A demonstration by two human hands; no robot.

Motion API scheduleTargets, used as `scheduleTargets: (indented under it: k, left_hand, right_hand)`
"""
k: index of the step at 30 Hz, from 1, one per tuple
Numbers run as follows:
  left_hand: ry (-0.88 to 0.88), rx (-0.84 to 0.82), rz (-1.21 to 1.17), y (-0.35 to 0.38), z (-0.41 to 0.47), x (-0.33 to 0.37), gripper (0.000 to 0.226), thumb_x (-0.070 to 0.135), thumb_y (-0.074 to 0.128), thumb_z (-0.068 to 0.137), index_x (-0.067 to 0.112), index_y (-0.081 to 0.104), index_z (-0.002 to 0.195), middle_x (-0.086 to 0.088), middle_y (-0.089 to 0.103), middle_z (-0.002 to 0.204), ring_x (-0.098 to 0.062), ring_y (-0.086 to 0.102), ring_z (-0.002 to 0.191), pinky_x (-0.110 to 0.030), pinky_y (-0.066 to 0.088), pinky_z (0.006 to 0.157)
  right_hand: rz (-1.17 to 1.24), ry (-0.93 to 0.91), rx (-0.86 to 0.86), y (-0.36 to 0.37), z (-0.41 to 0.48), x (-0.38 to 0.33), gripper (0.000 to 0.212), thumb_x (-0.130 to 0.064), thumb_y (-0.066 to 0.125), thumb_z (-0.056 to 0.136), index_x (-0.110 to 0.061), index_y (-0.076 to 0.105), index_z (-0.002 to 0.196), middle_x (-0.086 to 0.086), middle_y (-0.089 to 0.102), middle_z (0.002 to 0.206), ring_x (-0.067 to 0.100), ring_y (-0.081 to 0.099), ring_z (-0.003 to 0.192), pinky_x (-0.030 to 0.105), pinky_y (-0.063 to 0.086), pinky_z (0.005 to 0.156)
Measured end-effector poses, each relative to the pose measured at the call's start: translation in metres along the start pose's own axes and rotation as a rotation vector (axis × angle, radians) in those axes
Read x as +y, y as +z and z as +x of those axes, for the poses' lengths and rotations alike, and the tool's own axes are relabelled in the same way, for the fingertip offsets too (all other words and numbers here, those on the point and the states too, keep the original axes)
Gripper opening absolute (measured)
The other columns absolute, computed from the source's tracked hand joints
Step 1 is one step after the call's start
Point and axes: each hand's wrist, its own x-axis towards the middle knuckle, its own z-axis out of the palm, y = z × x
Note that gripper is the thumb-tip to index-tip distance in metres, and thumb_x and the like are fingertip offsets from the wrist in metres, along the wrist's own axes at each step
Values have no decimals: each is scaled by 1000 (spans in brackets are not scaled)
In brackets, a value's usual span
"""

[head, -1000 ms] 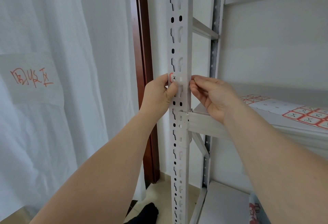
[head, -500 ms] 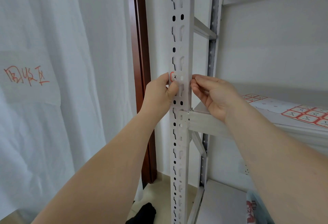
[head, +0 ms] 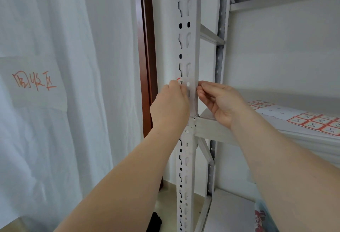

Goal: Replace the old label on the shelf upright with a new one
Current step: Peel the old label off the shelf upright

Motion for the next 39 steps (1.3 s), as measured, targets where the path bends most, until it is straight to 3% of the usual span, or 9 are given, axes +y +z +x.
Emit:
scheduleTargets:
  k: [5, 8, 11, 16, 21, 30, 35, 39]
  left_hand:
    - [-11, -13, 199, 4, 2, 3, 8, 20, 33, 100, 15, 38, 95, 2, 47, 79, -23, 48, 67, -29, 30, 53]
    - [26, -16, 246, 4, 3, 4, 12, 14, 34, 97, 12, 43, 104, 3, 44, 76, -21, 46, 65, -28, 23, 47]
    - [31, -30, 235, 4, 3, 6, 3, 13, 34, 97, 15, 35, 94, 6, 37, 67, -16, 40, 54, -27, 20, 45]
    - [16, -35, 192, 5, 5, 5, 10, 18, 34, 99, 15, 31, 90, 8, 35, 65, -9, 34, 50, -27, 21, 44]
    - [39, -43, 186, 4, 8, 2, 11, 17, 35, 99, 15, 32, 89, 8, 33, 63, -16, 40, 54, -26, 22, 43]
    - [80, -15, 55, 3, 11, -2, 15, 20, 31, 99, 13, 36, 87, 5, 36, 63, -23, 43, 62, -31, 28, 55]
    - [89, 17, -219, 4, 11, -12, 28, 12, 36, 96, 12, 30, 68, 1, 34, 57, -18, 28, 53, -33, 22, 49]
    - [66, 1, -379, 2, 12, -18, 28, 9, 35, 94, 11, 34, 67, -1, 39, 59, -16, 33, 55, -31, 29, 49]
  right_hand:
    - [5, 4, -8, -1, 1, 0, 8, -2, 57, 91, 0, 65, 90, 1, 69, 59, 6, 65, 54, 12, 53, 56]
    - [6, 1, -5, -1, 2, 0, 9, -2, 57, 91, 0, 66, 88, 1, 69, 58, 6, 64, 53, 12, 53, 56]
    - [2, -2, -9, -2, 2, 0, 10, -2, 57, 91, -1, 66, 87, 1, 68, 58, 6, 64, 54, 12, 53, 56]
    - [2, -5, -7, -2, 2, 1, 10, -2, 57, 91, -1, 66, 85, 1, 69, 59, 6, 64, 54, 12, 53, 56]
    - [-7, -5, -6, -1, 1, 1, 11, -2, 57, 91, -1, 66, 86, 3, 68, 63, 7, 64, 56, 13, 53, 57]
    - [-14, -3, 3, 0, -2, -1, 9, -2, 58, 91, -1, 67, 89, 3, 68, 63, 7, 65, 56, 13, 54, 58]
    - [-20, -6, 4, 0, -2, -1, 9, -2, 58, 91, 0, 67, 90, 3, 68, 65, 6, 64, 56, 13, 54, 58]
    - [-11, -3, 6, 0, -2, 0, 9, -2, 58, 90, -1, 67, 89, 3, 68, 62, 6, 64, 55, 13, 54, 57]
